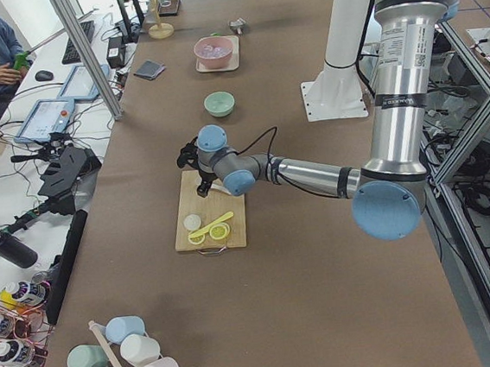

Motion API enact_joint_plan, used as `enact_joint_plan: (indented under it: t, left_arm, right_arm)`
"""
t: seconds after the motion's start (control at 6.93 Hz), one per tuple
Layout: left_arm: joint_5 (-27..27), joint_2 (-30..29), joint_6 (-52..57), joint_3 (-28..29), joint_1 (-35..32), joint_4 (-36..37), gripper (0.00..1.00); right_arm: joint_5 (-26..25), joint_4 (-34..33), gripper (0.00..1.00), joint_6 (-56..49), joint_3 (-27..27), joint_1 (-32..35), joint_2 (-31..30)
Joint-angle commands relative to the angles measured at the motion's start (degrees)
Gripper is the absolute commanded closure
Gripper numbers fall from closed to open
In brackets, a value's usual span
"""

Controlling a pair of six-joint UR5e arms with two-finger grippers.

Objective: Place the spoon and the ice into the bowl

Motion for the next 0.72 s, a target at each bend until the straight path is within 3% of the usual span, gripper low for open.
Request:
enact_joint_plan:
  t: [0.0,0.43,0.58]
  left_arm:
    - [1.5,-1.5,-0.5,1.6,2.8,0.1,0.3]
    - [1.6,-1.7,-0.5,3.4,5.3,0.1,0.35]
    - [1.6,-1.7,-0.5,3.5,5.3,0.1,0.67]
  right_arm:
    - [-0.2,0.1,0.0,3.8,0.0,-3.2,1.9]
    - [-0.4,0.0,0.0,5.9,0.0,-5.5,3.3]
    - [-0.4,0.0,0.0,5.9,0.0,-5.7,3.5]
